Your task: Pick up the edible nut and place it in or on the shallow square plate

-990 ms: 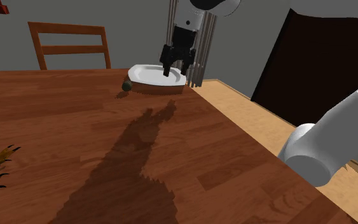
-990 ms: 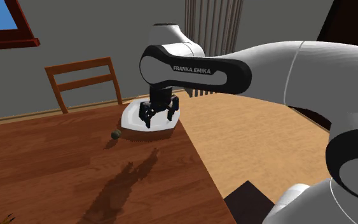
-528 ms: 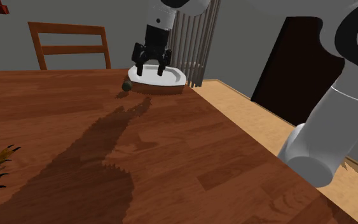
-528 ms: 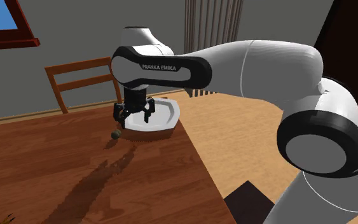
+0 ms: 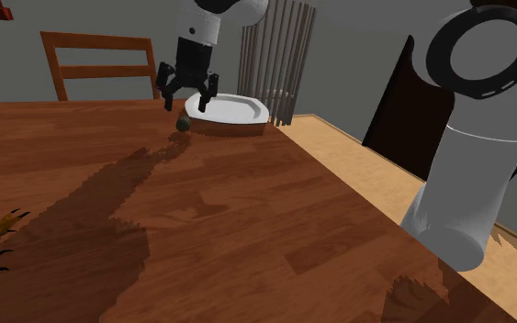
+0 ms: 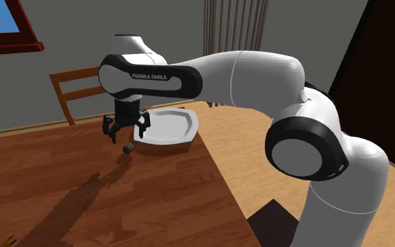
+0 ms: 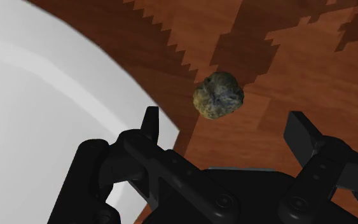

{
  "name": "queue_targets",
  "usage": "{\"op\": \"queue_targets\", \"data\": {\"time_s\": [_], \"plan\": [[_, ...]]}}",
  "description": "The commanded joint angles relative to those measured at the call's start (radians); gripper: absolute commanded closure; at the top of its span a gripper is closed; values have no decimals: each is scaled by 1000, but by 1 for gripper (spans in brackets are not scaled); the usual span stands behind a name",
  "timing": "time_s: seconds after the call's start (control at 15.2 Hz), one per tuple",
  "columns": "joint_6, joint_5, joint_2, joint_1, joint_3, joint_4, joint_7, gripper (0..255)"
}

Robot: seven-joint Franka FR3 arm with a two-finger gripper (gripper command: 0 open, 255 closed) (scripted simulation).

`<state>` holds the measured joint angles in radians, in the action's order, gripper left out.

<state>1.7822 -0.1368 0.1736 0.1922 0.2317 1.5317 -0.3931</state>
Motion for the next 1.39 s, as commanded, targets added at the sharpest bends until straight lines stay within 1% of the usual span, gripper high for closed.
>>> {"op": "queue_targets", "data": {"time_s": [0.0,0.26,0.79,0.86,1.06,1.32], "plan": [[21,1,7,4,2,13,-4,0],[81,1,12,9,5,68,-3,0],[81,1,12,8,5,67,-3,0],[80,0,9,8,5,69,-3,255],[83,-3,2,6,4,81,2,255],[80,-1,11,5,3,69,3,255]]}}
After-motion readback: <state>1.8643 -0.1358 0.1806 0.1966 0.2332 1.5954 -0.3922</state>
